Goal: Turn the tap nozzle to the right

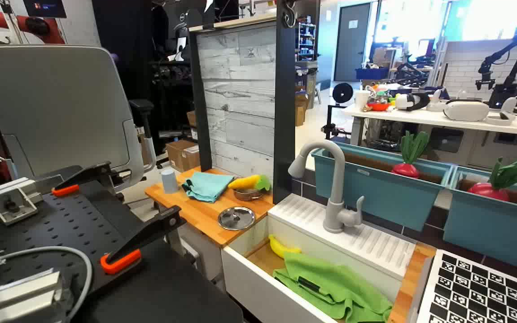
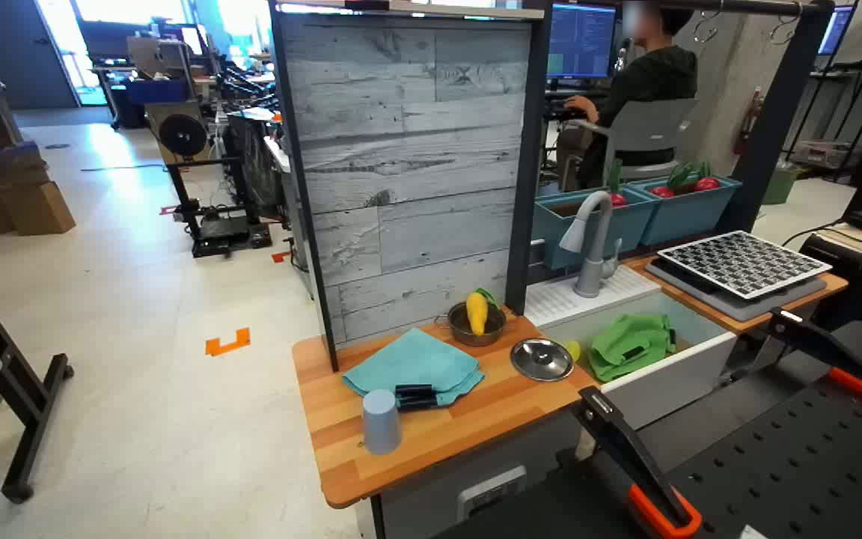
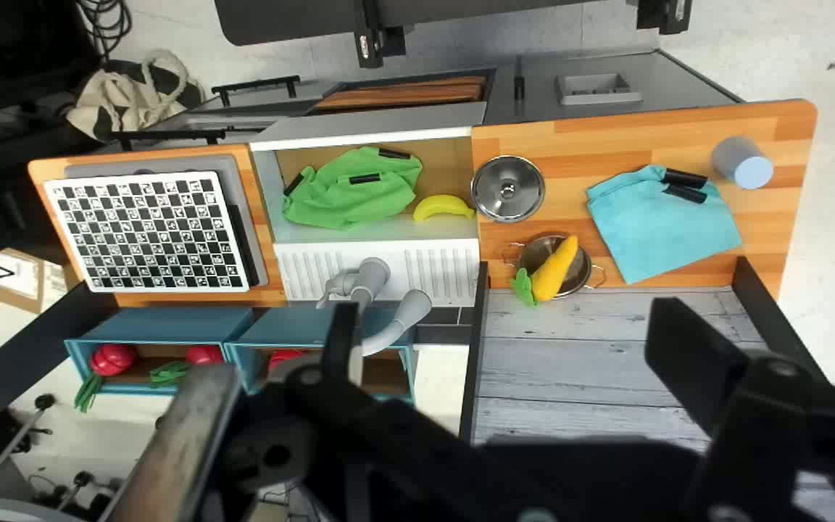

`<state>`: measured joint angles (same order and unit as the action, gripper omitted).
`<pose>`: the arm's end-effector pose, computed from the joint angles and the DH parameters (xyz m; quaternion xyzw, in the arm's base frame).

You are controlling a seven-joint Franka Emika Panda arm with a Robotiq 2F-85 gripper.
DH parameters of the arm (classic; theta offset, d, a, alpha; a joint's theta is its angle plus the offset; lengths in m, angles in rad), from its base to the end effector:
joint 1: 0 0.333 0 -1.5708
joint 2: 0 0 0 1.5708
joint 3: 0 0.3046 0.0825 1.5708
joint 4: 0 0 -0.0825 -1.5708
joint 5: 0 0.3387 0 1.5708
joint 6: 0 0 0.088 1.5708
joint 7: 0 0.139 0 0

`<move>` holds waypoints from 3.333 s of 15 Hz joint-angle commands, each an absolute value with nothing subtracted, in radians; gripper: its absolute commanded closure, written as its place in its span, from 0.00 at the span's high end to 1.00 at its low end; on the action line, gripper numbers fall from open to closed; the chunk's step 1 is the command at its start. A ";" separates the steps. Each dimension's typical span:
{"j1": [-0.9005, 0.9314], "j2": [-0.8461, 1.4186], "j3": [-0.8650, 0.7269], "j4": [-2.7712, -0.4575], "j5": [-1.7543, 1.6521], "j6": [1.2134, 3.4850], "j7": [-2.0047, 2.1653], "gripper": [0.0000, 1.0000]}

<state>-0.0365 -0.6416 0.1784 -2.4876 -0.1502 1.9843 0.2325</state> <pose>0.3377 0.0389 0.4872 0.9898 -0.0331 0.0836 0.1108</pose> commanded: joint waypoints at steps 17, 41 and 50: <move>-0.061 -0.441 0.134 -2.480 -0.185 2.181 0.265 1.00; -0.055 0.480 -0.158 -1.962 -0.042 2.522 0.601 1.00; -0.034 0.630 -0.171 -1.901 0.057 2.663 0.636 1.00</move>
